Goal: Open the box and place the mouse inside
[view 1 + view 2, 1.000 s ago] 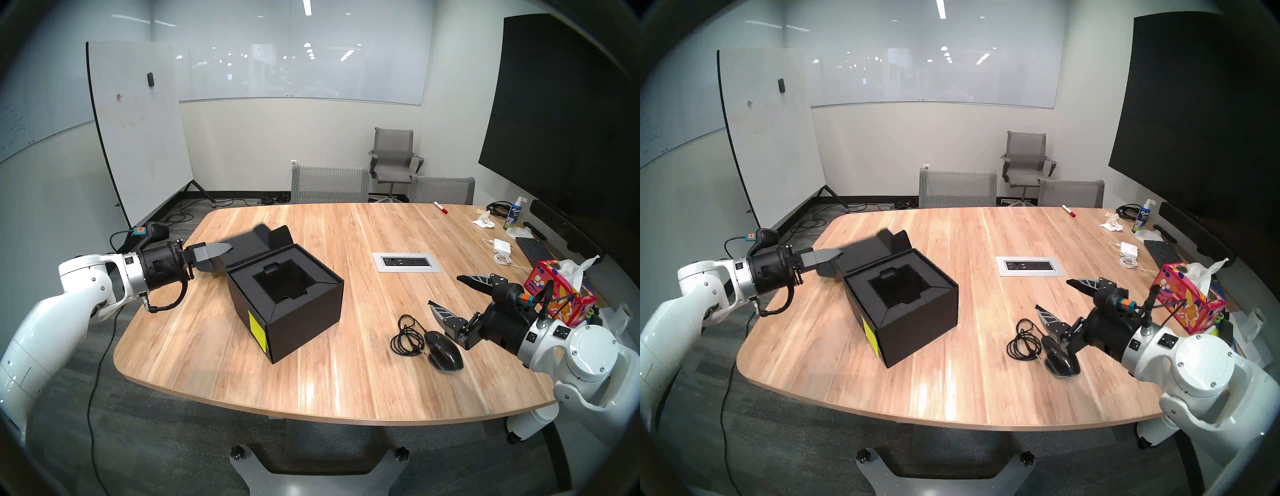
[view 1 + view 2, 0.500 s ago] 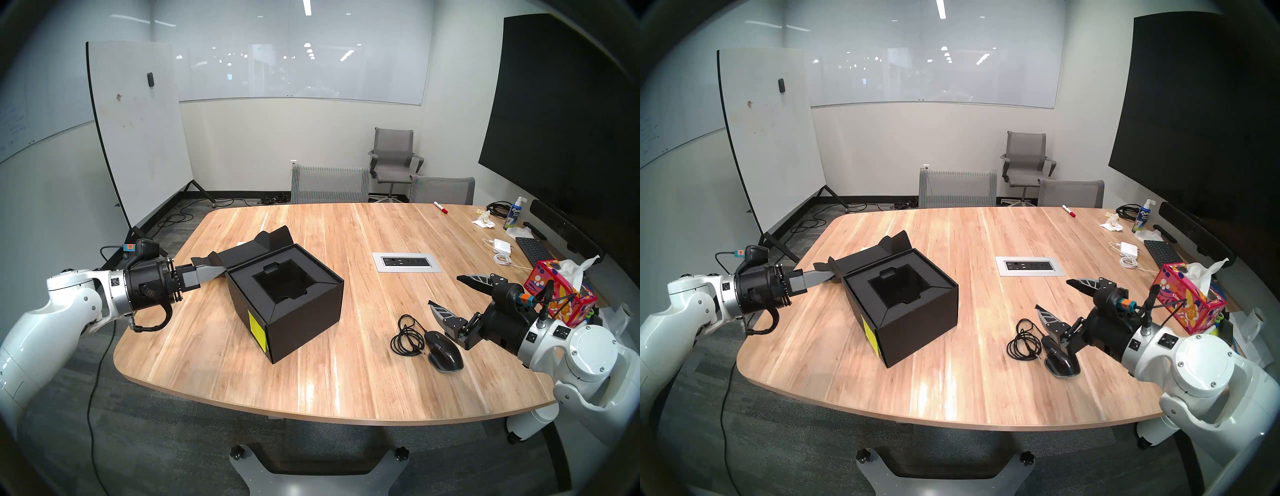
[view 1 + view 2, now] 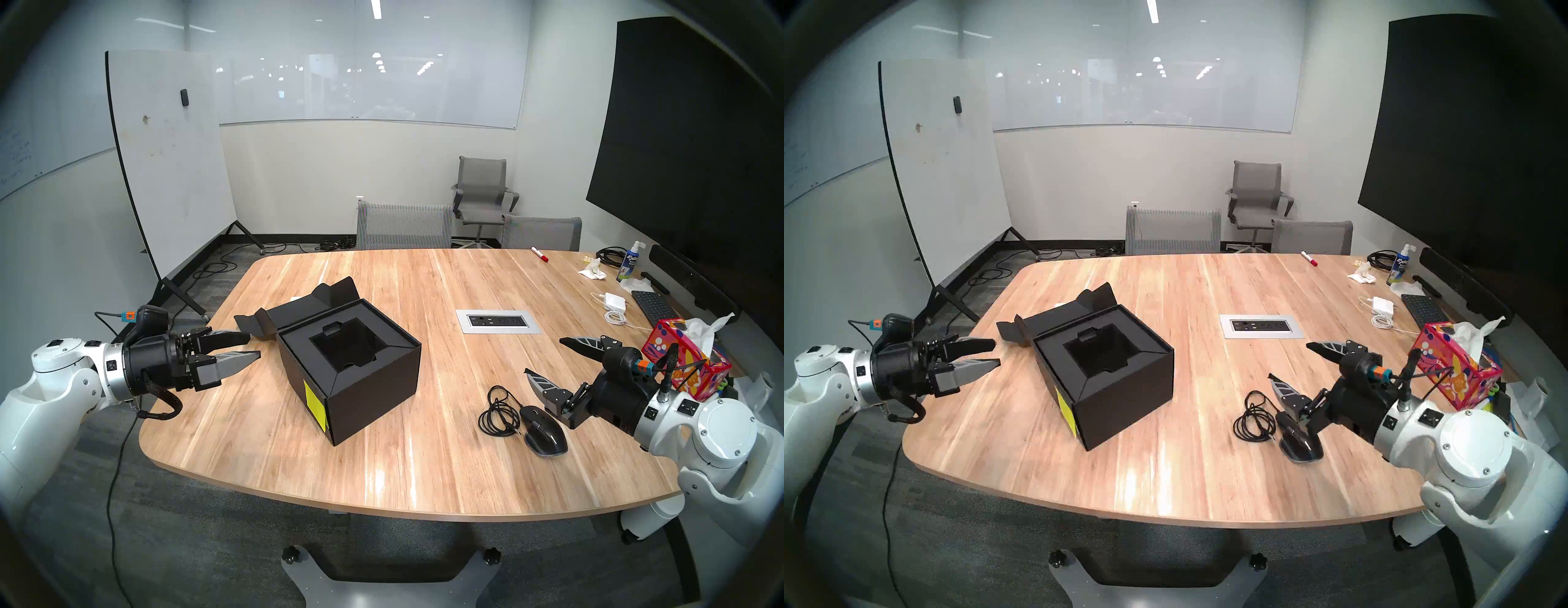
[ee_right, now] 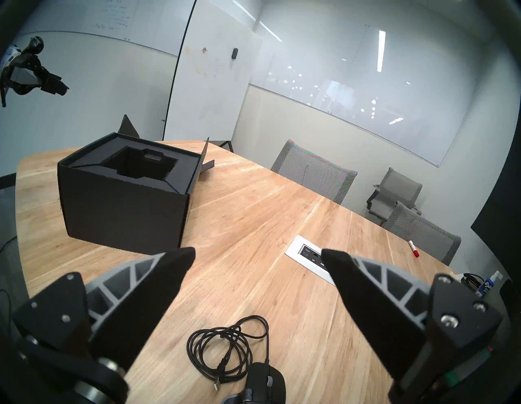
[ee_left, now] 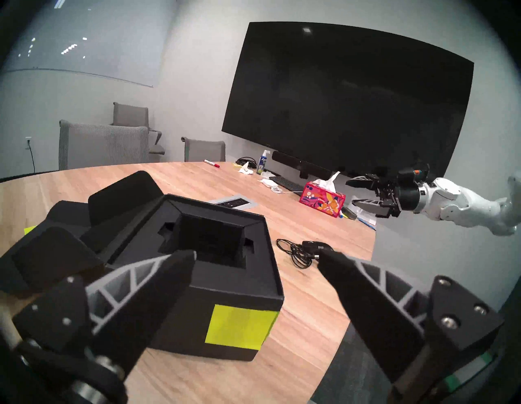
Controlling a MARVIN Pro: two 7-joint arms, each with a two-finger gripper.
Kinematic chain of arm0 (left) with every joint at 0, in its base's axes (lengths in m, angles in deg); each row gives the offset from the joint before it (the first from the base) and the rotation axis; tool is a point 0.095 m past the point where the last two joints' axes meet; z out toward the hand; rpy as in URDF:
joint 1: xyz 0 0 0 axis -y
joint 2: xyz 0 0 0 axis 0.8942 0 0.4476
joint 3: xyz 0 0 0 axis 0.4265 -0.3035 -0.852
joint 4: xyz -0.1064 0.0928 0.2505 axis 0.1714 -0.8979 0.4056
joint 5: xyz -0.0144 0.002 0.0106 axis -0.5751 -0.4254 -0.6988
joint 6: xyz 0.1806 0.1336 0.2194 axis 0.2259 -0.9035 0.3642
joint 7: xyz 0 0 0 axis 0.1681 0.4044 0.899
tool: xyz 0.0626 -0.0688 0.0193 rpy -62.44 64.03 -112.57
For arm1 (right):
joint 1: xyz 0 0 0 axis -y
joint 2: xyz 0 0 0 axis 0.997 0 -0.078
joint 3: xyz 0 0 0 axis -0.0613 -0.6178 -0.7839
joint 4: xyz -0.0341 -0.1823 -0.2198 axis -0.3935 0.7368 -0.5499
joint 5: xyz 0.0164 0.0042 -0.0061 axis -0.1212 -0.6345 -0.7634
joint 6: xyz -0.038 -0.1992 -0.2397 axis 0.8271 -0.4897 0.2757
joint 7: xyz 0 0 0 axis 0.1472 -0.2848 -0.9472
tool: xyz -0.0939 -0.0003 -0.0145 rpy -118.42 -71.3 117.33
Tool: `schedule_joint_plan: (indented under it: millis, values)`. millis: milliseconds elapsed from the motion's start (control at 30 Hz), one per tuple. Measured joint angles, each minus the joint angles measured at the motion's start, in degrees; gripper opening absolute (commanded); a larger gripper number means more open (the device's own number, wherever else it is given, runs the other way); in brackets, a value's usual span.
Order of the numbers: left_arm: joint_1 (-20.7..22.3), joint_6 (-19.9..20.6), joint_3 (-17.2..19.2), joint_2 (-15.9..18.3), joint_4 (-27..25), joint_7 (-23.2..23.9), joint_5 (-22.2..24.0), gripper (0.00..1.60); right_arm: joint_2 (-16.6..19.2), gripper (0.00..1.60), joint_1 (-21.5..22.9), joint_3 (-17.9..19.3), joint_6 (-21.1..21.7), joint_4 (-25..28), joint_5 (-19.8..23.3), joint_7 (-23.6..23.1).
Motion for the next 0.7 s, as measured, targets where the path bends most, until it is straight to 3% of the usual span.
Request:
schedule_joint_plan:
  millis: [333,700]
  values:
    - [-5.97,-1.07,6.17,-1.66,0.02,6.66,-4.7,1.6,0.0,1.6,0.0,0.0,0.0,0.0,0.0,0.0]
    - [-6.69,-1.28,6.19,-2.4,0.43,7.83,-5.86,1.6,0.0,1.6,-0.01,0.0,0.0,0.0,0.0,0.0]
